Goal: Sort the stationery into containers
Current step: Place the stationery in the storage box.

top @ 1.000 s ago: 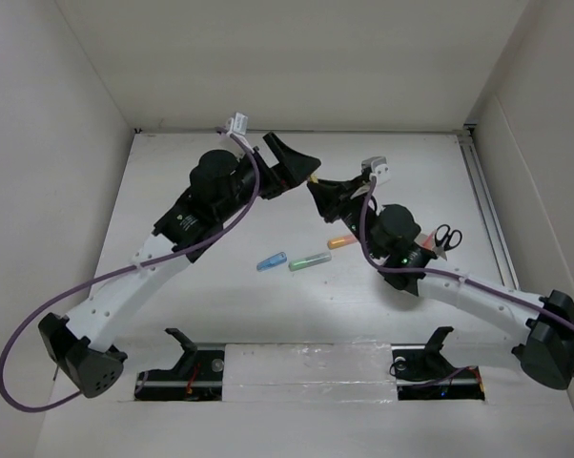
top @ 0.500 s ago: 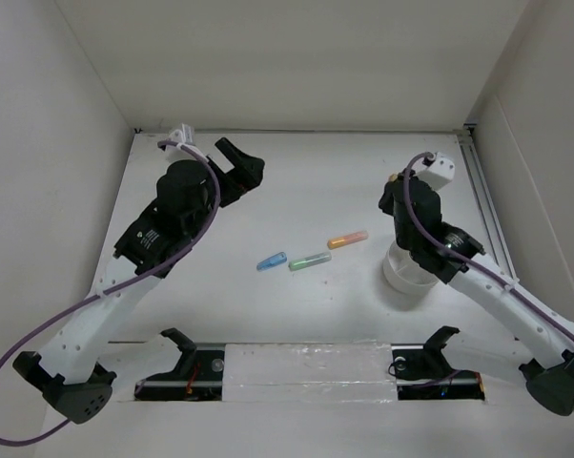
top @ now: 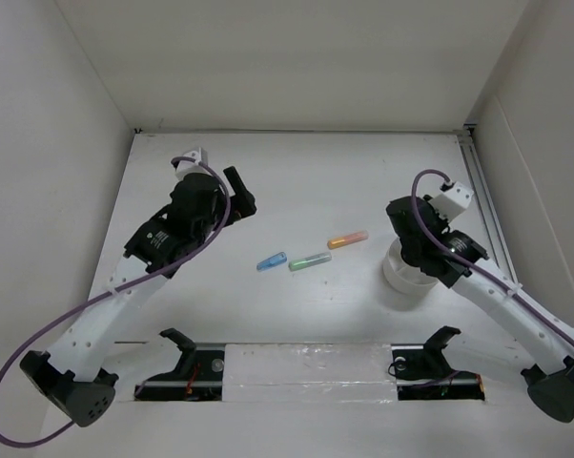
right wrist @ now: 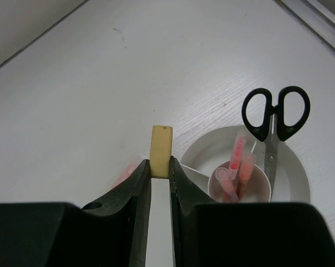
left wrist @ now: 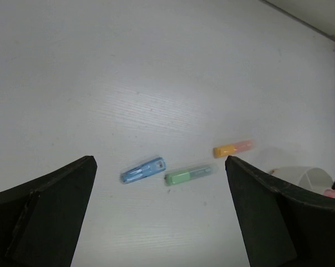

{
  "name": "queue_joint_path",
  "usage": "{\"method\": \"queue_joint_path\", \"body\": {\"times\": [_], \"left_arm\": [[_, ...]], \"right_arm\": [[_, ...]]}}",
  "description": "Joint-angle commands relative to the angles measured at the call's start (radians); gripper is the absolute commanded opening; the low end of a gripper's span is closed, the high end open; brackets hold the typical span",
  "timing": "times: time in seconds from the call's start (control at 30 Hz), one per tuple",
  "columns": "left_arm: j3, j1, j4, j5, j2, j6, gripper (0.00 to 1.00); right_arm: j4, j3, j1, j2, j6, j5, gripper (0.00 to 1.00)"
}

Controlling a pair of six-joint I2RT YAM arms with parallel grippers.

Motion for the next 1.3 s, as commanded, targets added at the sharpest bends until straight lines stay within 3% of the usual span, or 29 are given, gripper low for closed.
{"method": "queue_joint_path", "body": {"times": [0.0,0.13,0.43,0.57,0.9,1.27], "left_arm": [[-0.078,0.114,0.017,0.118,-0.011,0.078,1.0],[-0.178,0.224,0.112,0.27,-0.023,0.141,1.0],[-0.22,0.224,0.121,0.26,-0.035,0.178,1.0],[-0.229,0.224,0.131,0.269,-0.035,0.187,1.0],[-0.238,0.224,0.131,0.299,-0.06,0.187,1.0],[-0.238,0.224,0.14,0.309,-0.069,0.187,1.0]], "right_arm": [[-0.032,-0.012,-0.031,-0.031,0.075,0.048,0.0],[-0.021,-0.01,-0.071,0.028,0.153,0.048,0.0],[-0.341,0.187,-0.073,0.292,0.581,0.062,0.0],[-0.458,0.212,-0.03,0.317,0.728,0.062,0.0],[-0.587,0.221,-0.039,0.371,0.876,0.02,0.0],[-0.564,0.212,-0.076,0.401,0.862,0.031,0.0]]}}
